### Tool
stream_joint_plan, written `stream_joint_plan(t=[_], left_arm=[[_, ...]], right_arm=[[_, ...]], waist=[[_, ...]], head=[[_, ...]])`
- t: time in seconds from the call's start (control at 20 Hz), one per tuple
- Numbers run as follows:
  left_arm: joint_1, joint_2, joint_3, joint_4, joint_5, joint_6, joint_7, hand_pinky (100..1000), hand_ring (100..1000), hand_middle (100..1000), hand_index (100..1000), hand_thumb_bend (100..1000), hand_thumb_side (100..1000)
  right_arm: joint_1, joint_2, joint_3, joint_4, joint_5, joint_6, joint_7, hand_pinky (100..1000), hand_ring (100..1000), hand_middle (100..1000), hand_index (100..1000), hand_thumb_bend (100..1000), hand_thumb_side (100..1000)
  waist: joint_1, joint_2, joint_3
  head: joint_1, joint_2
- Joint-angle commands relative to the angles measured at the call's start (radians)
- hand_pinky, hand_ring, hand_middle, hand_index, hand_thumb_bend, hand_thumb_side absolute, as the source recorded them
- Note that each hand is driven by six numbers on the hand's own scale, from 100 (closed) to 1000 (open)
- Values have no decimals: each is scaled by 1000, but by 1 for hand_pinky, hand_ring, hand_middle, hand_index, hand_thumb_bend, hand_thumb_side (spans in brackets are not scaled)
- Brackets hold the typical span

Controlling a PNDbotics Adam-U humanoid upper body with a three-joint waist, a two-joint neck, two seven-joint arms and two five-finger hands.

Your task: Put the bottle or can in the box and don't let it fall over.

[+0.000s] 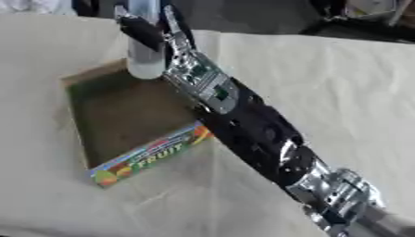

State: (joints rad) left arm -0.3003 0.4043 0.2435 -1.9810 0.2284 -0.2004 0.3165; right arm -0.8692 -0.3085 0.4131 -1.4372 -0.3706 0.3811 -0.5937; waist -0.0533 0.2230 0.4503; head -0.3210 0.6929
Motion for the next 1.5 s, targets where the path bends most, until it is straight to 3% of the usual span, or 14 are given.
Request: stream_joint_plan(t=[0.05,0.2,0.25,0.3,0.45,0.5,0.55,0.9,1.5], left_arm=[[-14,31,7,-19,-2,-1,-2,1000,680,724,753,542,300],[-10,30,9,-19,-4,1,-3,1000,679,723,752,542,301],[-8,29,10,-19,-4,1,-3,1000,679,723,752,542,301],[-7,29,10,-19,-5,2,-3,1000,678,723,752,542,302],[-4,27,11,-19,-8,2,-4,1000,678,723,752,542,308],[-4,27,11,-19,-8,2,-3,1000,678,722,752,543,300],[-4,27,12,-19,-8,2,-3,1000,678,722,752,543,300],[-1,26,14,-19,-10,2,-1,1000,677,722,752,545,299],[21,36,20,-19,-22,5,3,1000,677,721,752,550,301]], right_arm=[[-12,3,4,7,-5,-37,-2,1000,1000,1000,533,100,443],[-5,7,10,19,11,-61,10,1000,1000,1000,717,100,468],[-2,8,11,22,17,-66,18,1000,1000,1000,717,100,468],[0,9,12,26,24,-69,27,1000,1000,1000,825,100,470],[5,9,19,40,70,-67,70,1000,1000,1000,1000,100,449],[7,10,20,44,88,-63,90,1000,1000,1000,1000,100,520],[8,11,22,48,104,-60,110,1000,1000,1000,1000,100,530],[21,15,20,60,238,-11,265,1000,1000,1000,1000,100,523],[63,-20,8,-32,280,67,349,1000,1000,1000,1000,100,524]], waist=[[6,-10,1],[5,-8,-1],[5,-8,-2],[5,-7,-3],[5,-6,-5],[5,-6,-5],[5,-6,-6],[5,-8,-13],[5,-24,-49]], head=[[-15,6],[-51,8],[-59,8],[-64,7],[-71,7],[-72,6],[-72,6],[-68,4],[-32,12]])
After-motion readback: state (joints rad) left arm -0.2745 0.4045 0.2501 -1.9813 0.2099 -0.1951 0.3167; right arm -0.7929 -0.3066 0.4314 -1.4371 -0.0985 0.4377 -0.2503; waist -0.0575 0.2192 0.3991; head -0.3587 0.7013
